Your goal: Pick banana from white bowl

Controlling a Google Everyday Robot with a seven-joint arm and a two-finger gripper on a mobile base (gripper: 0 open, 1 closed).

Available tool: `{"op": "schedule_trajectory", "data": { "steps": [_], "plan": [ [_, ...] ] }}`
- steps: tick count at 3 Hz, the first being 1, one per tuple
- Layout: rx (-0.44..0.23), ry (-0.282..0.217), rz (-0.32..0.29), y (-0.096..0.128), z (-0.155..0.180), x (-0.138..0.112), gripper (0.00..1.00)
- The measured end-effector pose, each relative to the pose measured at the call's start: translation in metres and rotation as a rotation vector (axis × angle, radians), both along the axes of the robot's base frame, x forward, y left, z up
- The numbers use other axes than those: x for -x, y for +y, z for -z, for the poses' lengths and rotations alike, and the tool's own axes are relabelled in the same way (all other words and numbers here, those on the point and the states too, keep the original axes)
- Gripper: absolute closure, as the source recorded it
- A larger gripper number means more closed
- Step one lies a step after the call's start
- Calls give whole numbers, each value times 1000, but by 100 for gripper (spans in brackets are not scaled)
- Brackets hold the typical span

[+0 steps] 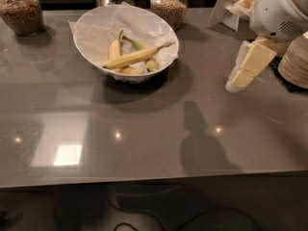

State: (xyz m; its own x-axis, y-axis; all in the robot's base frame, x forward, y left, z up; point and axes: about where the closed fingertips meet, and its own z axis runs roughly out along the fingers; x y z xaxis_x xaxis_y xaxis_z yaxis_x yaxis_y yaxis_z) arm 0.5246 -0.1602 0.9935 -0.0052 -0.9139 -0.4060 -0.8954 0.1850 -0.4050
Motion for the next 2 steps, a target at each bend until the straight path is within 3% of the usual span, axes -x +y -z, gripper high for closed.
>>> {"op": "schedule_trajectory", "data": {
  "steps": [2],
  "plan": [
    [-54, -55, -257, 107, -14, -76, 0]
  ]
}}
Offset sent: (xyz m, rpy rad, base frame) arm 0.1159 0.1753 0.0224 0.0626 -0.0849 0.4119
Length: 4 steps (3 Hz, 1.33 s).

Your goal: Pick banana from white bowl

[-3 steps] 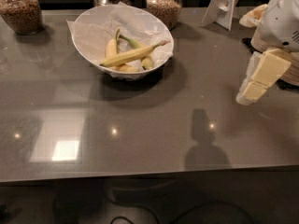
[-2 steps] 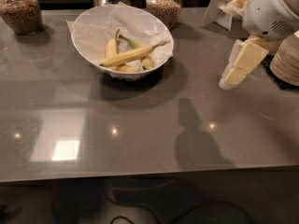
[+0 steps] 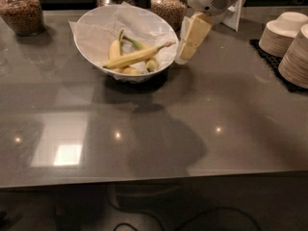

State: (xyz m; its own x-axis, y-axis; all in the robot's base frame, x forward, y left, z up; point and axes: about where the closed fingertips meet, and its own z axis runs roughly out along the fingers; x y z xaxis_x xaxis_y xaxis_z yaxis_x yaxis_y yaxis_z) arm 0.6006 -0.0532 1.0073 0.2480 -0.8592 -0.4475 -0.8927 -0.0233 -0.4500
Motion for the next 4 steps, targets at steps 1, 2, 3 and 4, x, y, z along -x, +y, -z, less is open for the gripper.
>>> {"op": "schedule_trajectory", "data": {
  "steps": [1, 2, 3, 4],
  "plan": [
    [-24, -34, -93, 61, -7, -30, 0],
    [-24, -34, -93, 61, -7, -30, 0],
    [24, -47, -113, 71, 6, -46, 0],
    [68, -21, -144, 89, 32, -66, 19]
  ]
}}
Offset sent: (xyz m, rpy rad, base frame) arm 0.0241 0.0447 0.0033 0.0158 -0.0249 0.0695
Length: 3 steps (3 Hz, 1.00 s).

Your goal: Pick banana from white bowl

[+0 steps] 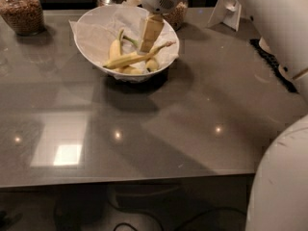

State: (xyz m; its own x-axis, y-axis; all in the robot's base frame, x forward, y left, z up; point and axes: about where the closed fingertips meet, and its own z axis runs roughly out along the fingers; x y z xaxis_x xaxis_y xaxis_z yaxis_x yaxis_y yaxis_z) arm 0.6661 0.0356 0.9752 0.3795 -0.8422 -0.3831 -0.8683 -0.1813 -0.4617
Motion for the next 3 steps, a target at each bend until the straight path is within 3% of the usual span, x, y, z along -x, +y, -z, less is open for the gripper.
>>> {"op": "schedule_trajectory", "data": {
  "steps": [1, 2, 3],
  "plan": [
    [32, 39, -27, 13, 28, -9, 42],
    [43, 68, -39, 19, 47, -13, 58],
    [48, 97, -44, 21, 63, -13, 54]
  ]
}}
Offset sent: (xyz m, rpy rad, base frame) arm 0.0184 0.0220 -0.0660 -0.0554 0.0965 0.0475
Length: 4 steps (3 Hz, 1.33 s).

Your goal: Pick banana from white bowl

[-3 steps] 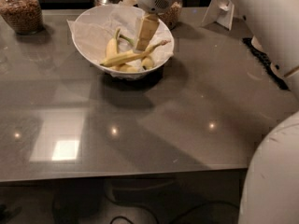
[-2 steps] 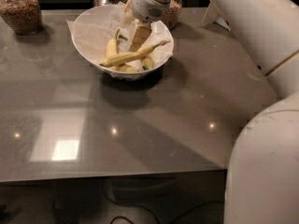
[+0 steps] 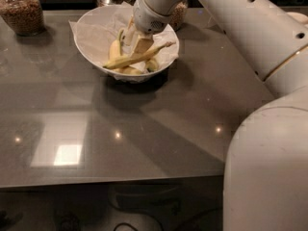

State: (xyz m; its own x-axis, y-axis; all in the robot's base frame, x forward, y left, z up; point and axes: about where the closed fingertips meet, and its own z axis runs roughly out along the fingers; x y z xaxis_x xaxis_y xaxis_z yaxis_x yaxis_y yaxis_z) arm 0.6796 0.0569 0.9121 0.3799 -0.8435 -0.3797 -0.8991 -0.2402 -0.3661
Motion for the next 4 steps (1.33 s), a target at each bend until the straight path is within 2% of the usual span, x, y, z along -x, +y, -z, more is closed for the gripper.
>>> {"op": "schedule_trajectory", "data": {
  "steps": [1, 3, 4],
  "plan": [
    [8, 22, -1, -1, 9, 1, 39],
    [22, 42, 12, -10, 20, -1, 41],
    [29, 50, 34, -19, 30, -5, 48]
  ]
}}
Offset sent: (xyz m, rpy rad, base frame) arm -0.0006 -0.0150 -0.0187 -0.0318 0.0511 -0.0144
